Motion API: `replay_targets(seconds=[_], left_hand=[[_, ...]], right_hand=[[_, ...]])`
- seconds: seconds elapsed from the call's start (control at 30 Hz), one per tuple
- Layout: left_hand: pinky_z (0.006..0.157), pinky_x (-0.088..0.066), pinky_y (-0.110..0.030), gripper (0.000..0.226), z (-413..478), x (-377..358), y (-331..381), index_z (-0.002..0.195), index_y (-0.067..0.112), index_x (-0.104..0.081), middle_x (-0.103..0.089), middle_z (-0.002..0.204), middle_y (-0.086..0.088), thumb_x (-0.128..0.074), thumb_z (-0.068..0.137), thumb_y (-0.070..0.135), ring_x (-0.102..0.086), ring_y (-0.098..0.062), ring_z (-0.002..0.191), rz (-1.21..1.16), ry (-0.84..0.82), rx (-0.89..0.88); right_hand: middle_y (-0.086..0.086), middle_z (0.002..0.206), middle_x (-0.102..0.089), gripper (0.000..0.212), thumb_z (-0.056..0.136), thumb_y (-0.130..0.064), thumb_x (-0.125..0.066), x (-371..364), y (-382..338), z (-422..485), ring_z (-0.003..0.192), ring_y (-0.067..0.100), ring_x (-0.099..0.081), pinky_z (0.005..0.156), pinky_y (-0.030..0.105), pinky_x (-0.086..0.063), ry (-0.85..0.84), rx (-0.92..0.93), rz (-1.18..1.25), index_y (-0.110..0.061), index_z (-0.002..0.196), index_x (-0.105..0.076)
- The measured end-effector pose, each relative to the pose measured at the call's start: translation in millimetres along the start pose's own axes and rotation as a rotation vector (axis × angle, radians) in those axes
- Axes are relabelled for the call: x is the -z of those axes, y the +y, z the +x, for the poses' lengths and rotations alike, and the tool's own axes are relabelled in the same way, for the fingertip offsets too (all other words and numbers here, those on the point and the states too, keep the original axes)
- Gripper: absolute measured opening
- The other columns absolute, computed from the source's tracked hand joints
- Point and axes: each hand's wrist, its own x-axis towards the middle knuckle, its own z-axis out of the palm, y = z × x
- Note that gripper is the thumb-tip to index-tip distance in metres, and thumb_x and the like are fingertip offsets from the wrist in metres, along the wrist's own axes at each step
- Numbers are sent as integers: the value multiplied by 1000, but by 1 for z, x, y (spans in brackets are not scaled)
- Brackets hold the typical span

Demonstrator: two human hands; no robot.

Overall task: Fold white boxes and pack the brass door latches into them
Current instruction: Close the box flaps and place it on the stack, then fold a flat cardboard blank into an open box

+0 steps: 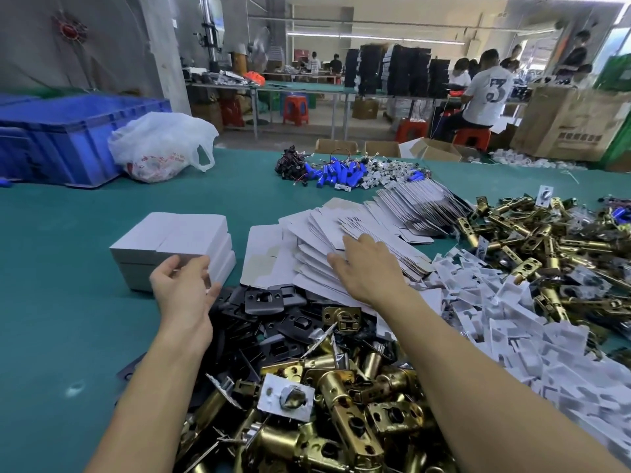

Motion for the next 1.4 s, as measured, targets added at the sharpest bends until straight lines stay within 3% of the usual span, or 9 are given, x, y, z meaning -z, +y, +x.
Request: replay_targets(seconds=[0.1,0.2,0.53,0.63,0.83,1.07,1.13,1.27,1.4], left_hand=[[69,-50,-26,13,-7,-5,2,105,18,-55,-54,88,0,-60,97,10,-51,-7,72,21,-39,17],[66,-48,-27,14,-20,-12,3,87,20,-58,-57,81,3,-62,97,11,-56,-7,73,36,-138,48],[59,-50,-24,11,-46,-20,11,86,20,-62,-63,80,5,-64,97,16,-59,-10,72,60,-359,96],[60,-51,-25,11,-51,-22,12,87,20,-62,-63,80,5,-65,97,18,-60,-11,73,70,-398,112],[61,-60,-29,6,-63,-30,8,94,15,-61,-63,95,-3,-67,95,15,-65,-19,86,66,-482,192],[98,-55,-45,111,-71,-32,8,145,18,-40,-56,129,-14,-92,50,45,-61,-33,119,170,-637,337],[96,-57,-44,118,-73,-32,8,149,25,-37,-56,129,-15,-95,51,55,-65,-31,113,199,-682,364],[70,-60,-36,118,-77,-33,11,148,27,-42,-60,115,-13,-84,43,62,-67,-24,82,161,-690,396],[70,-61,-40,110,-83,-34,15,144,19,-46,-64,106,-12,-87,46,49,-70,-24,81,-45,-687,411]], right_hand=[[10,122,-54,44,103,-47,-35,-3,-6,-7,108,32,-51,83,40,-37,76,6,-109,-14,110,-62],[8,118,-58,39,98,-51,-48,-5,-9,-13,107,31,-55,83,39,-37,131,9,-201,-16,106,-64],[12,100,-62,17,101,-25,-44,-1,-12,-11,78,28,-45,61,33,-32,119,-13,-47,-12,90,-43],[14,94,-61,6,98,-11,-42,3,-11,-15,76,33,-46,56,34,-27,153,25,-112,-9,103,-45],[15,95,-65,35,99,-17,-39,27,-3,-40,84,39,-60,70,44,-50,90,179,-68,-15,132,-51],[2,73,-63,32,96,-10,-50,43,1,-87,65,16,-52,58,29,-40,383,263,402,-12,125,-66],[-5,80,-68,30,96,-8,-54,44,0,-102,65,10,-57,56,21,-44,386,296,497,-15,120,-70],[-8,88,-73,28,96,-14,-56,41,-3,-124,72,11,-65,60,31,-52,277,383,673,-24,119,-70],[-24,102,-72,24,97,-22,-59,41,-10,-134,94,-4,-67,78,15,-54,182,453,832,-32,117,-69]])
